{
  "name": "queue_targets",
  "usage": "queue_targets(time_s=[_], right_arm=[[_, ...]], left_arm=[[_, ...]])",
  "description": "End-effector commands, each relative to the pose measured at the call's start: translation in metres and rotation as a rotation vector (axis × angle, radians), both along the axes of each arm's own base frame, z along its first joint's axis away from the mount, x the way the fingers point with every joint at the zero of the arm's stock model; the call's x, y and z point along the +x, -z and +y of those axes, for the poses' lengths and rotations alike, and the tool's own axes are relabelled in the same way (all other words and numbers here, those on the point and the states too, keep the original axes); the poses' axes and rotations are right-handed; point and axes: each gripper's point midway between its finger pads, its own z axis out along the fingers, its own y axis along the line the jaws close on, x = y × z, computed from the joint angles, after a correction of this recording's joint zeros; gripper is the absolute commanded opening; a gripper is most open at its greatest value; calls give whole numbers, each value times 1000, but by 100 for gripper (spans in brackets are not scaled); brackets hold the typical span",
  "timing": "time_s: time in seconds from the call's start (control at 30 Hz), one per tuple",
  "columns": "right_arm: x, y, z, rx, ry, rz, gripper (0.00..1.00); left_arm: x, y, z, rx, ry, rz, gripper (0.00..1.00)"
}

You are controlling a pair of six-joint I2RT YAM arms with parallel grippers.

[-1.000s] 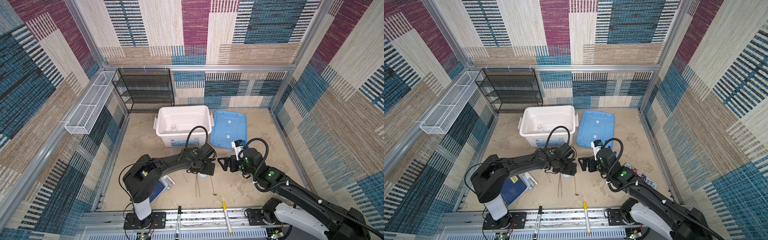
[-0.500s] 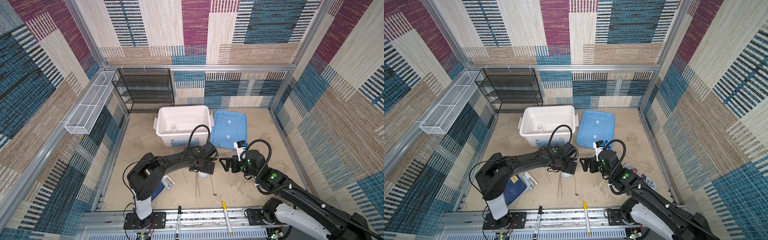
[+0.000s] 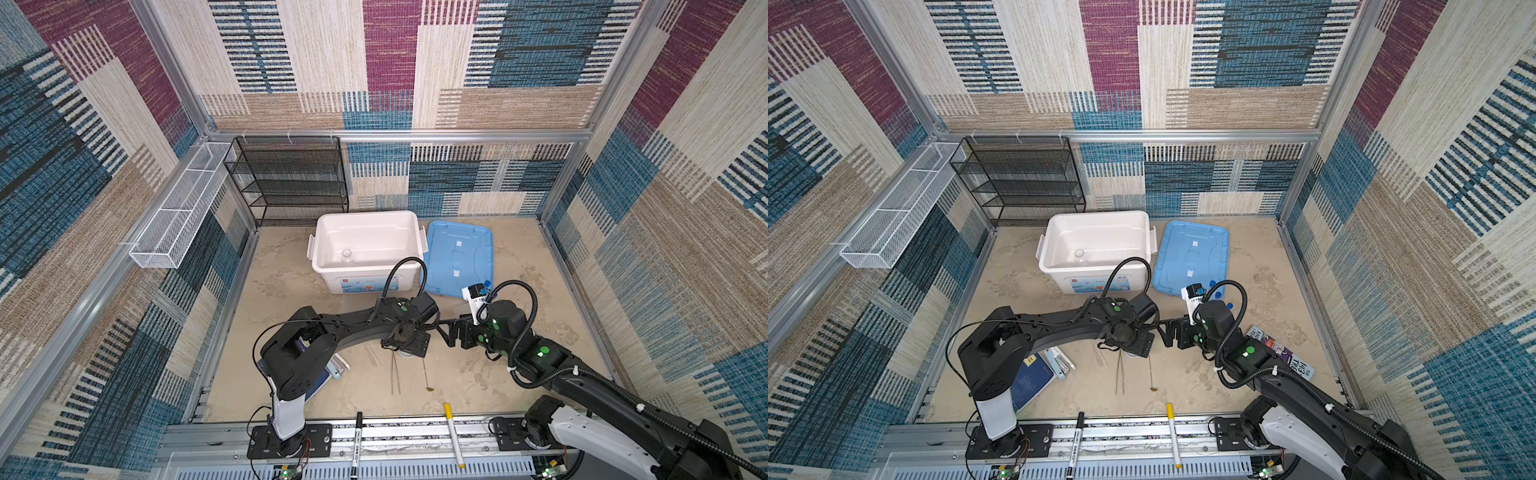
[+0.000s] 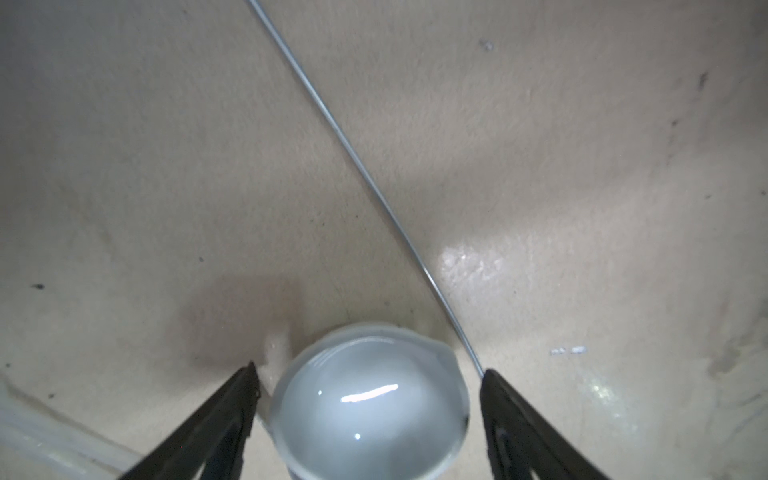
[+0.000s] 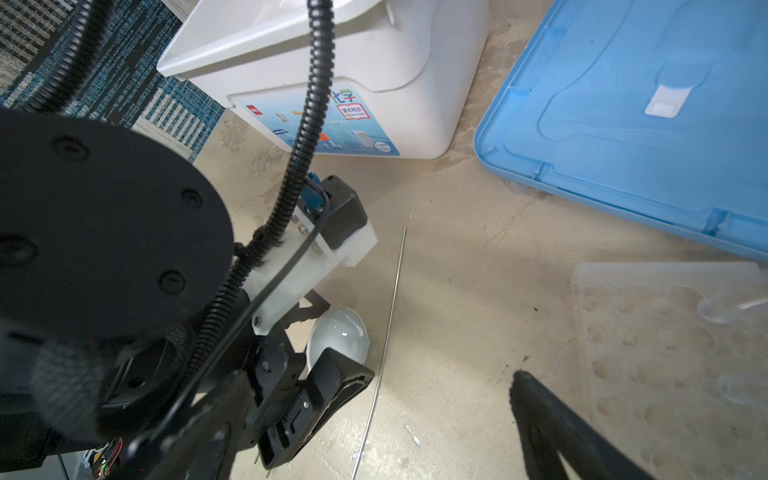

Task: Organize the chemistry lab equipment
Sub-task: 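Close the left gripper around the rim of the white porcelain dish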

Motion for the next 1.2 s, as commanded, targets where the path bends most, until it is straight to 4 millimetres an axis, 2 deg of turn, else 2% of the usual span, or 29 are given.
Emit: queue_targets(time_s=[0.0, 0.5, 0.83, 0.93, 1.17], right_arm=[[3, -10, 4, 20, -16, -42, 99], [7, -9, 7, 18, -16, -39, 99], [8, -8, 9, 16, -21, -35, 100], [7, -8, 8, 16, -18, -32, 99], [7, -6, 7, 16, -11, -29, 100]], left_arm=[[1, 0, 2, 13, 10, -8, 85], [-10, 5, 2, 17, 33, 19, 84], [-6, 10, 1, 37, 37, 11, 82], [-6, 10, 0, 33, 39, 13, 76], [-6, 10, 2, 34, 37, 11, 73]])
